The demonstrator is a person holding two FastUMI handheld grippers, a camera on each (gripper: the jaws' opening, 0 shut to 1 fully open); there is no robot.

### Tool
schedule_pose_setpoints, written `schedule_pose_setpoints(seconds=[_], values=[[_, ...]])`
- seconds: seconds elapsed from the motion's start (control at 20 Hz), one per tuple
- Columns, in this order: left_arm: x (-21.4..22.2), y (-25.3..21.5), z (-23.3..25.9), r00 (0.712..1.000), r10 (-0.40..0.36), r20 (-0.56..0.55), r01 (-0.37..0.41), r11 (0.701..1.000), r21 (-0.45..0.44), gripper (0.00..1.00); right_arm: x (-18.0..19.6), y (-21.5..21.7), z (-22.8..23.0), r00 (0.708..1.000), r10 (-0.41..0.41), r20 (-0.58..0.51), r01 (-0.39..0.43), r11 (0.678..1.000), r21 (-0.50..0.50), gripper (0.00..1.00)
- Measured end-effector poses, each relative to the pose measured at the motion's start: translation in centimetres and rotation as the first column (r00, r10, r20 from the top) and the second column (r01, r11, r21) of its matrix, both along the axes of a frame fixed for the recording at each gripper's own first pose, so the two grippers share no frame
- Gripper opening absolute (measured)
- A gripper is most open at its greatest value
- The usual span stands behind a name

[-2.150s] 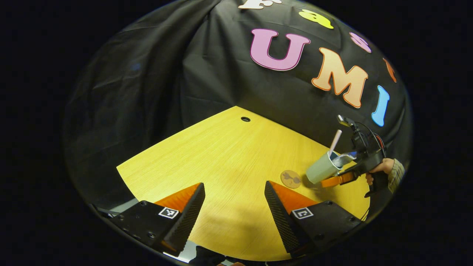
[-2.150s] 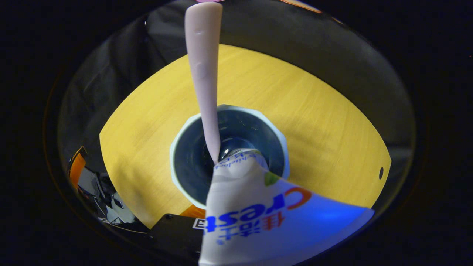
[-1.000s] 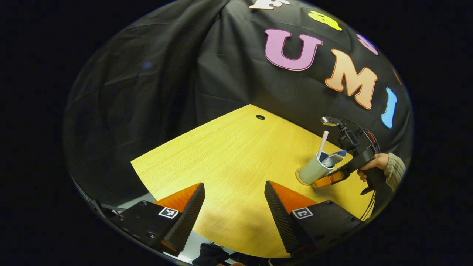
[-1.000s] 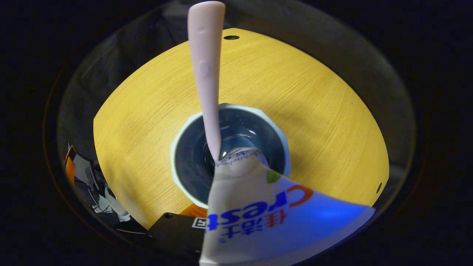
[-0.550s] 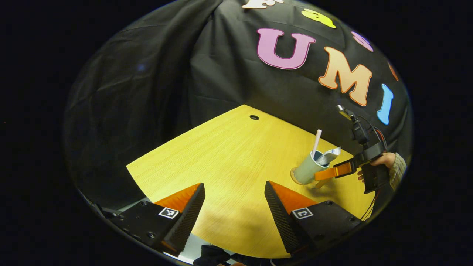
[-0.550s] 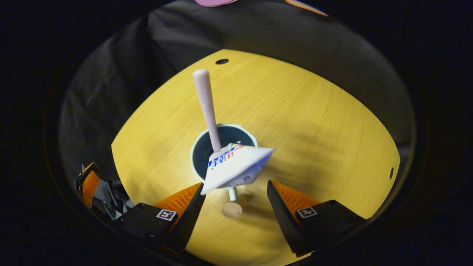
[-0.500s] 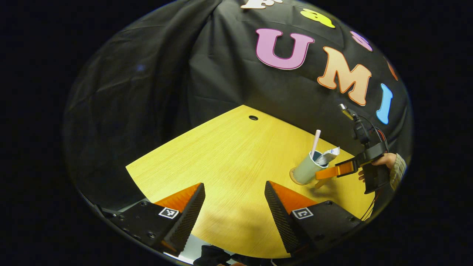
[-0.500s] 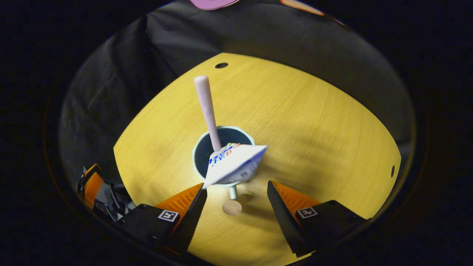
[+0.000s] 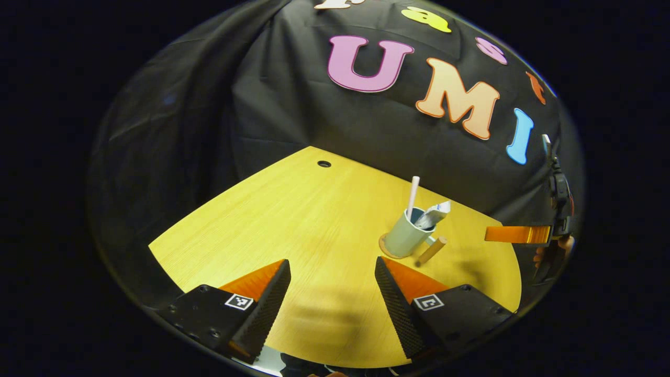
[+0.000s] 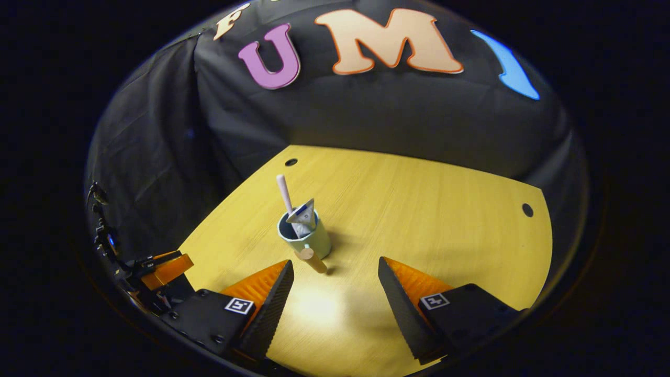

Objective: Put the toothbrush and toothpaste on the desktop into the cup, then pick up the cup and place it on the coaster on the desktop.

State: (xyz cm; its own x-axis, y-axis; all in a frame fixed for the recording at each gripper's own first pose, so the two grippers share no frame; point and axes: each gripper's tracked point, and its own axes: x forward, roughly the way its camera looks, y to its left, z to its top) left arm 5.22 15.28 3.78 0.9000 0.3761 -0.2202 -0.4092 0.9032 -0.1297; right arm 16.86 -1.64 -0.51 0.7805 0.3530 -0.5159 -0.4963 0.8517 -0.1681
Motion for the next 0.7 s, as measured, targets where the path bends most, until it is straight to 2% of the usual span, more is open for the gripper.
schedule_pose_setpoints(seconds=[0.15, 0.35, 0.5, 0.7], values=[[1.9, -1.0, 0.9, 0.997, -0.071, -0.021, 0.072, 0.996, 0.044, 0.94, -1.9, -2.6, 1.9, 0.993, -0.078, 0.088, 0.069, 0.993, 0.100, 0.99], [4.5, -2.8, 2.2, 0.985, -0.172, -0.021, 0.174, 0.982, 0.074, 0.94, -4.3, -5.4, 1.7, 0.976, -0.192, 0.102, 0.168, 0.963, 0.211, 0.99], [5.7, -3.8, 2.6, 0.972, -0.233, -0.031, 0.235, 0.967, 0.095, 0.94, -4.9, -6.7, 1.6, 0.960, -0.249, 0.130, 0.214, 0.948, 0.234, 0.99], [6.4, -4.2, 2.7, 0.962, -0.271, -0.039, 0.274, 0.958, 0.086, 0.94, -5.3, -7.4, 1.9, 0.943, -0.296, 0.150, 0.253, 0.934, 0.252, 0.99]])
